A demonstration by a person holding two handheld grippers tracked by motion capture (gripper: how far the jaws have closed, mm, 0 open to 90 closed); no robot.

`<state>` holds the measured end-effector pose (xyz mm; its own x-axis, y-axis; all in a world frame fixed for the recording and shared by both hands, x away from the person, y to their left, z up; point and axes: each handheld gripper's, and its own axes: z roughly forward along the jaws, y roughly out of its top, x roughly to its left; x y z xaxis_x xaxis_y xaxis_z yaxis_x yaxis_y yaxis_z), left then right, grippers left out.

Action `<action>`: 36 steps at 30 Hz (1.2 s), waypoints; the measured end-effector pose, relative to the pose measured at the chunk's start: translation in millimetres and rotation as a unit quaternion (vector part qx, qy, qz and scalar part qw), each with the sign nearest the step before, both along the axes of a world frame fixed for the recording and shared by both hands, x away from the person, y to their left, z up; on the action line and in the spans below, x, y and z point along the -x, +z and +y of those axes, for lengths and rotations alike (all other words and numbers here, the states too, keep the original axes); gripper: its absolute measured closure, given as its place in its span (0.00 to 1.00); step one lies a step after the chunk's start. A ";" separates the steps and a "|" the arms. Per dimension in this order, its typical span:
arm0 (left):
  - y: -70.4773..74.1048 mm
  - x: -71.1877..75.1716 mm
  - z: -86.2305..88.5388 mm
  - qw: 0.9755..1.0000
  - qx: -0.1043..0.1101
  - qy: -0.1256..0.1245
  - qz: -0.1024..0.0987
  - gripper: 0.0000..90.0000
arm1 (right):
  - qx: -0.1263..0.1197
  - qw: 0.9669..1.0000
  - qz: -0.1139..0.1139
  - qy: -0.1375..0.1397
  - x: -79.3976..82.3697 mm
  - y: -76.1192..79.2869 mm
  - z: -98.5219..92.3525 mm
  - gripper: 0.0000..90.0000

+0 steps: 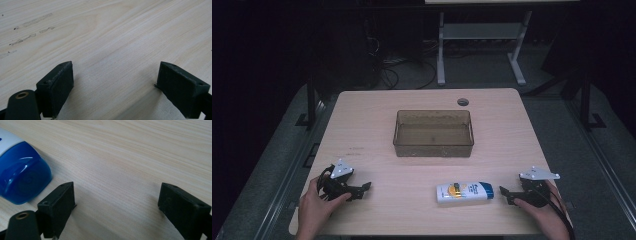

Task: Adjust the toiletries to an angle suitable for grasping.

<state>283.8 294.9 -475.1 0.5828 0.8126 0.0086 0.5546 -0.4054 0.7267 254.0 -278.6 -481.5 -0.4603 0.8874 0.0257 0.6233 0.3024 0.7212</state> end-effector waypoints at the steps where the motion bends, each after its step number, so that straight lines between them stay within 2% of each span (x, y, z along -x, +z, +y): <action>1: 0.0 0.0 0.0 1.000 0.000 0.000 0.000 0.14 | -0.001 1.000 0.001 -0.002 0.2 0.1 0.0 0.16; 3: 0.0 0.0 0.0 1.000 0.000 0.000 0.000 0.14 | -0.001 1.000 0.000 -0.002 0.4 0.1 -0.1 0.17; 5: 0.0 0.0 0.0 1.000 0.000 0.000 0.000 0.14 | -0.002 1.000 -0.002 -0.006 0.9 0.6 -0.8 0.22; 6: 0.0 0.0 0.0 1.000 0.000 0.000 0.000 0.14 | -0.003 1.000 -0.002 -0.015 1.7 2.8 -2.7 0.35; 7: 0.0 0.0 0.0 1.000 0.000 0.000 0.000 0.14 | -0.003 1.000 -0.002 -0.015 1.7 2.8 -2.7 0.35; 8: 0.0 0.0 0.0 1.000 0.000 0.000 0.000 0.14 | -0.008 1.000 0.004 -0.017 2.6 5.1 -5.1 0.43; 9: 0.0 0.0 0.0 1.000 0.000 0.000 0.000 0.14 | -0.008 1.000 0.004 -0.017 2.6 5.1 -5.1 0.43; 10: 0.0 0.0 0.1 1.000 0.000 0.000 0.000 0.14 | -0.023 1.000 0.004 -0.013 4.4 8.4 -7.1 0.52; 11: 0.0 0.0 0.1 1.000 0.000 0.000 0.000 0.14 | -0.023 1.000 0.004 -0.013 4.4 8.4 -7.1 0.52; 12: 0.0 0.0 0.1 1.000 0.000 0.000 0.000 0.14 | -0.026 1.000 0.002 -0.011 5.1 10.2 -7.3 0.57; 17: 0.0 0.0 0.1 1.000 0.000 0.000 0.000 0.14 | -0.049 0.999 -0.004 0.000 13.8 21.7 -6.3 0.82; 18: 0.0 0.0 0.1 1.000 0.000 0.000 0.000 0.14 | -0.061 0.998 -0.002 0.009 17.4 24.4 -5.1 0.91; 19: -0.1 -0.1 0.1 1.000 0.000 0.000 0.000 0.14 | -0.061 0.998 -0.002 0.009 17.4 24.4 -5.1 0.91; 21: 0.0 0.0 0.1 1.000 0.000 0.000 0.000 0.14 | -0.066 0.998 0.000 0.017 21.0 26.7 -3.0 1.00; 27: -0.1 -0.1 0.0 1.000 0.001 0.001 0.000 0.14 | -0.080 0.996 0.007 0.045 32.6 35.1 8.8 1.00; 36: 0.0 -0.1 0.1 1.000 0.000 0.000 0.000 0.14 | -0.086 0.994 0.014 0.065 42.2 35.8 21.6 1.00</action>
